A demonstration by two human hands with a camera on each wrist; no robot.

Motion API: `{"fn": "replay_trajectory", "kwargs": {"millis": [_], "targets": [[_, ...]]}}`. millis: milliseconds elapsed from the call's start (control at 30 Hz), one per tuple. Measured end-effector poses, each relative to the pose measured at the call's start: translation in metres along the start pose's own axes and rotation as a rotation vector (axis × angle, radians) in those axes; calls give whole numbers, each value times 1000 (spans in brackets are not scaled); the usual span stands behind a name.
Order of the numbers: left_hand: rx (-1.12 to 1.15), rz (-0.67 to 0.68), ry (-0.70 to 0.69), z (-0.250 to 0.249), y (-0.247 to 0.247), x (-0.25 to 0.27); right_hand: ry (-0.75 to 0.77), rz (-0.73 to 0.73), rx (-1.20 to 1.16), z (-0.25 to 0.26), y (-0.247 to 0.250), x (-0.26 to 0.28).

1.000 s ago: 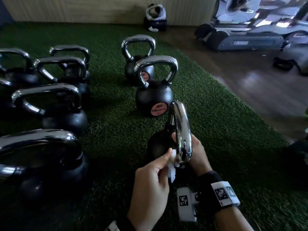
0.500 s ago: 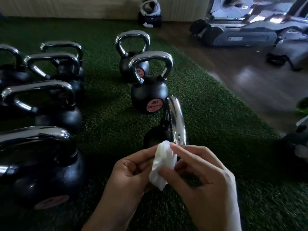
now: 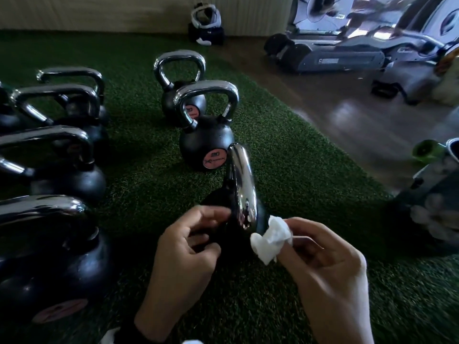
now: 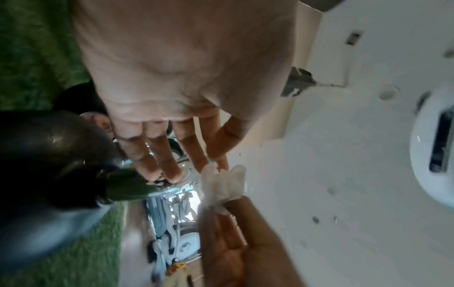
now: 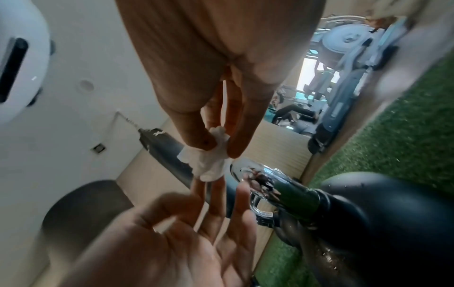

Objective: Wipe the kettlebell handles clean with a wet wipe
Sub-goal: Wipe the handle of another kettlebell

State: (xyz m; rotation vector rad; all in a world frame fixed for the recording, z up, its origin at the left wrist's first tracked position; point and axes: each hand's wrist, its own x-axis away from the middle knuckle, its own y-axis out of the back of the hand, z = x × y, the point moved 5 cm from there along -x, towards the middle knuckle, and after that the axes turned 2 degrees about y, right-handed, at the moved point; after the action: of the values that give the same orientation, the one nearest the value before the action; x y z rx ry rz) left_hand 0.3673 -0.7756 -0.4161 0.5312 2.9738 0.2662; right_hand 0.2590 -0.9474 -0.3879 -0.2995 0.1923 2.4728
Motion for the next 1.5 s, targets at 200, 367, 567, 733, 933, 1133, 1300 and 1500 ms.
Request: {"fn": "replay_trajectory", "kwargs": {"millis": [200,367,567,733,933,1133,1300,1500], "targets": [[-459,121,-72,67,-37,-27,-132,-115,-111,-20,15,-1],[-599,-95,-140,83,-64,-45,-196,-84,-166,-31,12,-3],[-501,-202,-322,81,-57,-57,-228,-46,-189,-45,1,-10],[-491,-137,-456,76,-46,-69,-234,-133,-145,-61,3,-28],[-234,168,-307,84,-15,-91,-178,-189,49,-79,-4,-80],[-248,237,-299,88,-14,-92,-33,-80,367,-102,-44,-132],[-259,192,-339,87,-16,-89,-14,-74,469,-112,-48,-133],[-271,139,-381,85,-15,-86,120,-138,434,-90,-49,-150]]}}
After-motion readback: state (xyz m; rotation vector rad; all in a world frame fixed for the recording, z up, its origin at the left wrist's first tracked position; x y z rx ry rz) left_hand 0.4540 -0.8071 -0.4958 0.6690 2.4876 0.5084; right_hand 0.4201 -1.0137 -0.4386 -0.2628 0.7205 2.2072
